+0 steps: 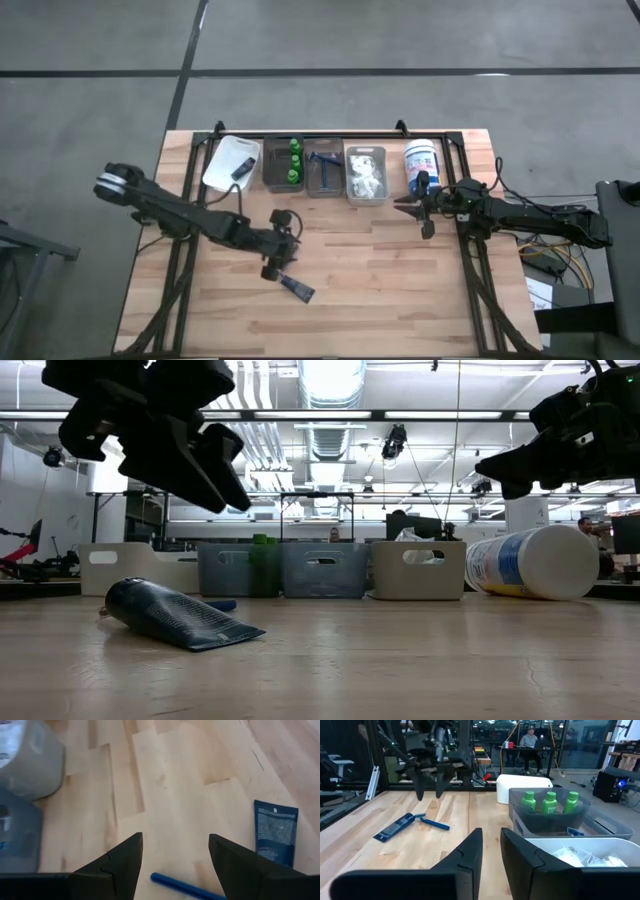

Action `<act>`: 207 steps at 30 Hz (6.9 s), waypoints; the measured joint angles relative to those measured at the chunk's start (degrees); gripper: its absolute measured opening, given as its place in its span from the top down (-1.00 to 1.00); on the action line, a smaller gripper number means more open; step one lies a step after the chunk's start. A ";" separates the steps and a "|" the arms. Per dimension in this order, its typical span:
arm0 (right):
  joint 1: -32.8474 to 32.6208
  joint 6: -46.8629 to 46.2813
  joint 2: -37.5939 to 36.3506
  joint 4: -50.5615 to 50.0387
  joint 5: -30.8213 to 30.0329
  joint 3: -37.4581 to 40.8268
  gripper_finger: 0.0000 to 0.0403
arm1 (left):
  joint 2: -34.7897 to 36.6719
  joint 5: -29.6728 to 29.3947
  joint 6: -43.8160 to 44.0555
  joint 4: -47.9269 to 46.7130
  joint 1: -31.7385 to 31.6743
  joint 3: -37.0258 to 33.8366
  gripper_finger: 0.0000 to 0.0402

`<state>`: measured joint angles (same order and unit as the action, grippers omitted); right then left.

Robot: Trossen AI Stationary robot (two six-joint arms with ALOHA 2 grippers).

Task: Pick & Place Travel size toiletries
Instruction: Put the shaving cream into the white bin, then put the razor into the right black bin

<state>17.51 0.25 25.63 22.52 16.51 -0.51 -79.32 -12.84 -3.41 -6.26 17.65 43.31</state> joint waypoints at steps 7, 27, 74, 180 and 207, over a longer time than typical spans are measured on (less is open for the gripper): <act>0.00 0.12 0.00 0.00 0.00 0.00 0.78 | -5.84 0.18 2.06 -1.53 3.28 3.89 -0.15; -0.02 -0.01 0.02 -0.02 0.02 -0.02 0.61 | -13.99 5.78 7.32 -7.28 8.83 10.11 -0.15; 0.00 -0.12 0.00 -0.02 0.00 -0.02 0.05 | -5.90 -6.89 22.77 -13.06 8.72 9.90 0.30; -0.01 -0.09 0.02 -0.02 0.00 -0.02 0.23 | 25.56 -15.85 20.93 -17.76 -48.70 -13.98 -0.12; 0.00 0.07 0.02 -0.02 0.00 -0.02 0.02 | 24.35 -5.08 17.76 -10.21 -11.88 -6.84 -0.08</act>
<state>17.52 0.33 25.64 22.50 16.51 -0.54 -54.96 -17.92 14.35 -16.47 5.77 36.47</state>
